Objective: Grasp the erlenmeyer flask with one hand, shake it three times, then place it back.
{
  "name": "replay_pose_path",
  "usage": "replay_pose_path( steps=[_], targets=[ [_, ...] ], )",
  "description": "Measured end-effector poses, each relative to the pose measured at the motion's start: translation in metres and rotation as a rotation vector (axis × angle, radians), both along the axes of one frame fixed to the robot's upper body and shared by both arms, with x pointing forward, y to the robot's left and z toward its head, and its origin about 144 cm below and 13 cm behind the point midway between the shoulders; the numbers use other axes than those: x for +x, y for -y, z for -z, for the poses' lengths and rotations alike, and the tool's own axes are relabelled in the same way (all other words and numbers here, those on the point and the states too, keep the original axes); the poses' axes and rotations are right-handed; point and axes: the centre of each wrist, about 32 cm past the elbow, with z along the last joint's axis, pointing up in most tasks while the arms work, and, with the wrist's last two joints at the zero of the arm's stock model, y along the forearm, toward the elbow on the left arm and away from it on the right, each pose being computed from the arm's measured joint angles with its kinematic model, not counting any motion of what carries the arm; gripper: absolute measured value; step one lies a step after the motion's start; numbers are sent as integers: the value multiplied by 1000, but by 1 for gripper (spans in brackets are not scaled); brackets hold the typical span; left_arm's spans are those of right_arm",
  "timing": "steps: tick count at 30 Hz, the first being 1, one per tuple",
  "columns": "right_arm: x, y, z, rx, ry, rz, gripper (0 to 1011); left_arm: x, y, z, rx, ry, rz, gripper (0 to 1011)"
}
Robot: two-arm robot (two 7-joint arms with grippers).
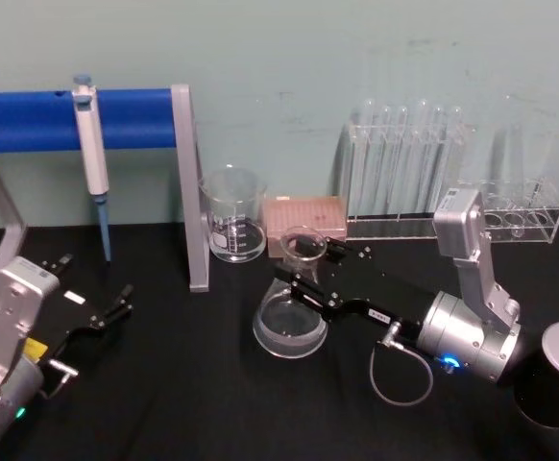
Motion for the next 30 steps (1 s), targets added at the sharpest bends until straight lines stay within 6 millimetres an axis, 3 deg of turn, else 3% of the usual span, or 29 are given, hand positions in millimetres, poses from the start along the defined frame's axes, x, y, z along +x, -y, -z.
replay_pose_path(
  steps=[30],
  targets=[
    [12,1,6,5,-46,10,450,0,0,0,0,0,0,1001]
  ],
)
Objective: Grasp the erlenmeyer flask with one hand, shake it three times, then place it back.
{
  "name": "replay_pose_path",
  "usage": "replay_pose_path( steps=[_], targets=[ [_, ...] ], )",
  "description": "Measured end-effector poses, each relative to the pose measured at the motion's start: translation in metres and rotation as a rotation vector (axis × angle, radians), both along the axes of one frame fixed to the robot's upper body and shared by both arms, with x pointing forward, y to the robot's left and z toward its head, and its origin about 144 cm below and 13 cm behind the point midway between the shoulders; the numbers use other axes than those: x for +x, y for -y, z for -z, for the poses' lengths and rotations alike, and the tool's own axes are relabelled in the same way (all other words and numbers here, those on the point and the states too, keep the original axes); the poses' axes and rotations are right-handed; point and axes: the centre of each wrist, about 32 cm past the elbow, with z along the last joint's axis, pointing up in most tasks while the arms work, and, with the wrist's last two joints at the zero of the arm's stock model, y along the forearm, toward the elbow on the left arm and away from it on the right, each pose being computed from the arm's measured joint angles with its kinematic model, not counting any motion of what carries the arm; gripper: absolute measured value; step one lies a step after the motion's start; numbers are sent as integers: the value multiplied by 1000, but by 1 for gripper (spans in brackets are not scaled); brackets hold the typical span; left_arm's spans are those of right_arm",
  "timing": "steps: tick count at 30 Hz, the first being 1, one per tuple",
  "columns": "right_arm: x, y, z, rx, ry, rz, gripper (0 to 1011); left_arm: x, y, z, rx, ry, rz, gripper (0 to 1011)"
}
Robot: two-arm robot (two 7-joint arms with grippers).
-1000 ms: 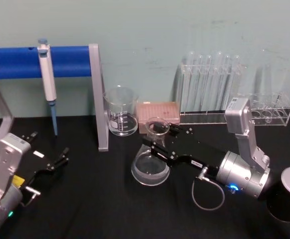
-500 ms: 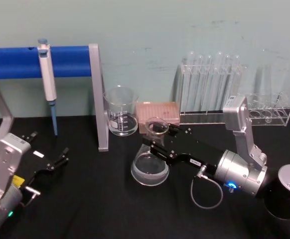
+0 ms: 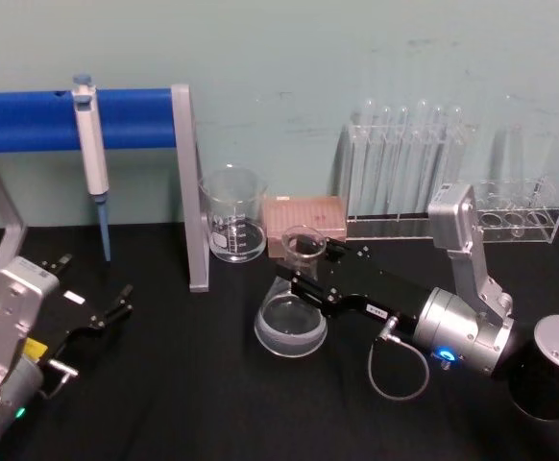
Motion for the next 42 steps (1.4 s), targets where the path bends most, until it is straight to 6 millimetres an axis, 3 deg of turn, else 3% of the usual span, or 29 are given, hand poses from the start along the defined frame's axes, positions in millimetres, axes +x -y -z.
replay_pose_path(
  steps=[42],
  targets=[
    [16,-1,24,-64,-50,-32,450,0,0,0,0,0,0,1001]
  ],
)
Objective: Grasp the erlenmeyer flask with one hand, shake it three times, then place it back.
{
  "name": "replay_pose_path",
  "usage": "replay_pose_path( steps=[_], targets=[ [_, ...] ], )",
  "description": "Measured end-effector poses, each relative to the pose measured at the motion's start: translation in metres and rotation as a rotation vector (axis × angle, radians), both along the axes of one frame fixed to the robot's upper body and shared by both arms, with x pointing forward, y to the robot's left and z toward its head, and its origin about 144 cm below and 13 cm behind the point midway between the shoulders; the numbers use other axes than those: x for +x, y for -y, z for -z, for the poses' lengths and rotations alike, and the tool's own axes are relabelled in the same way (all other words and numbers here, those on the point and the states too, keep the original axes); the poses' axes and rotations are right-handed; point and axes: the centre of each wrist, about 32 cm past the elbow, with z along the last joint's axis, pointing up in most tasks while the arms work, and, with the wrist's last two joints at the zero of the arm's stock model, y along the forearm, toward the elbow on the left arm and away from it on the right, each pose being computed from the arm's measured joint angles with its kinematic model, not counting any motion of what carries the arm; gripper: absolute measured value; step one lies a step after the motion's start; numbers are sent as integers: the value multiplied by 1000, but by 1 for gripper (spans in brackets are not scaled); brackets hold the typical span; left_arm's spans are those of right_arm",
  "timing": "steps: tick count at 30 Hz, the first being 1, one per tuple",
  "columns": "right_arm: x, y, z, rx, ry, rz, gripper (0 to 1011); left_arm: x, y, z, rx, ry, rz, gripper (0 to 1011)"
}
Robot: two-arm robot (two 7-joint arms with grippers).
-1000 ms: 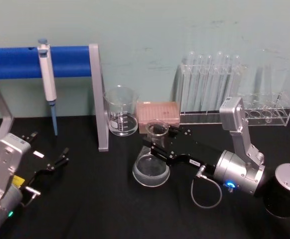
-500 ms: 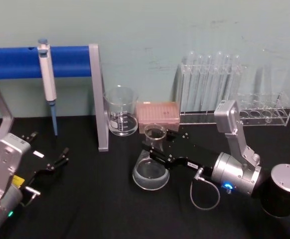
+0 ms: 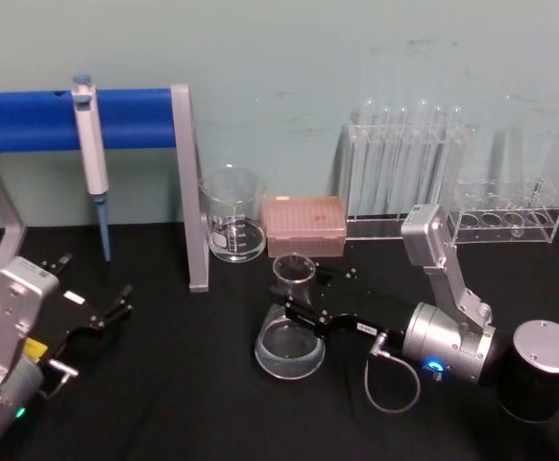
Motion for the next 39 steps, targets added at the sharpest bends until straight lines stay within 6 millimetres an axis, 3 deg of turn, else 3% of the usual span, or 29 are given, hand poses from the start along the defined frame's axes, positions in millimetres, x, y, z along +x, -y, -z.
replay_pose_path(
  steps=[39],
  targets=[
    [2,-4,8,-21,-24,-12,450,0,0,0,0,0,0,1001]
  ],
)
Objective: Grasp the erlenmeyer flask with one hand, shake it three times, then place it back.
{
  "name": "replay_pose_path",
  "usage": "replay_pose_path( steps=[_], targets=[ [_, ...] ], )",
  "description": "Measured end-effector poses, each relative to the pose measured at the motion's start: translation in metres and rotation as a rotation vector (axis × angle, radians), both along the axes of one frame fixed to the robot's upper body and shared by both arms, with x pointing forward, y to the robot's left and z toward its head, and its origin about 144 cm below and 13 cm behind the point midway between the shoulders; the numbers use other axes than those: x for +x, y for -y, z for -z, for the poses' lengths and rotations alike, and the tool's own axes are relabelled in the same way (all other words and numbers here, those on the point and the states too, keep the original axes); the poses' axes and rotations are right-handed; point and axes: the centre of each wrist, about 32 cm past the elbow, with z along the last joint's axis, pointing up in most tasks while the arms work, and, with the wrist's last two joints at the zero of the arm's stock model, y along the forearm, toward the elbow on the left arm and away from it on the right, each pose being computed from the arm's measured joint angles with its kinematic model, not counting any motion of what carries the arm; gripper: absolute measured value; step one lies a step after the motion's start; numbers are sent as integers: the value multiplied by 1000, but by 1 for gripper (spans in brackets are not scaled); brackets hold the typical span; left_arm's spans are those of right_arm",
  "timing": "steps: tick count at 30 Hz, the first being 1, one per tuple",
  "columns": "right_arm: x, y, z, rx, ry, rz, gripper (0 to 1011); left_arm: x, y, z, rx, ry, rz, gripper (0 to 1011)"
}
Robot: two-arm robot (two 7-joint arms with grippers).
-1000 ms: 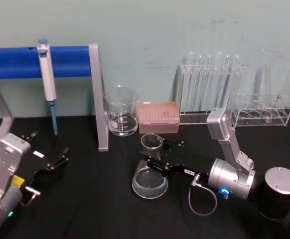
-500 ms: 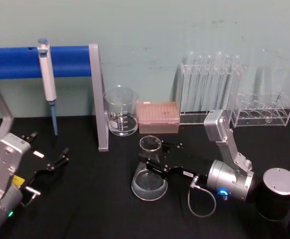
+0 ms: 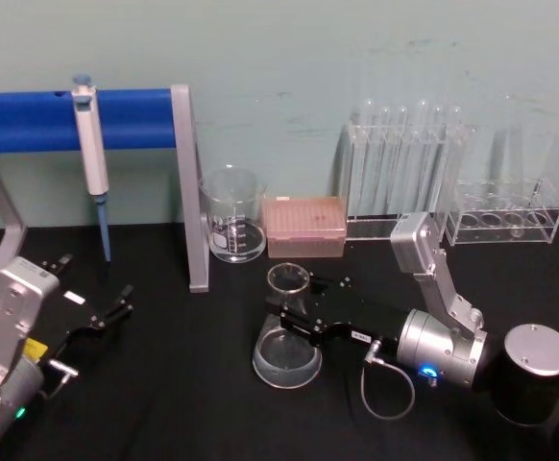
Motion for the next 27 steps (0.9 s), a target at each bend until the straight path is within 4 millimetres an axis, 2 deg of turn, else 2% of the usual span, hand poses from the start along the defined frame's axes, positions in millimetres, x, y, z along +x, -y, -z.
replay_pose_path(
  steps=[27],
  targets=[
    [0,1,0,-9,-8,3,450,0,0,0,0,0,0,1001]
  ],
)
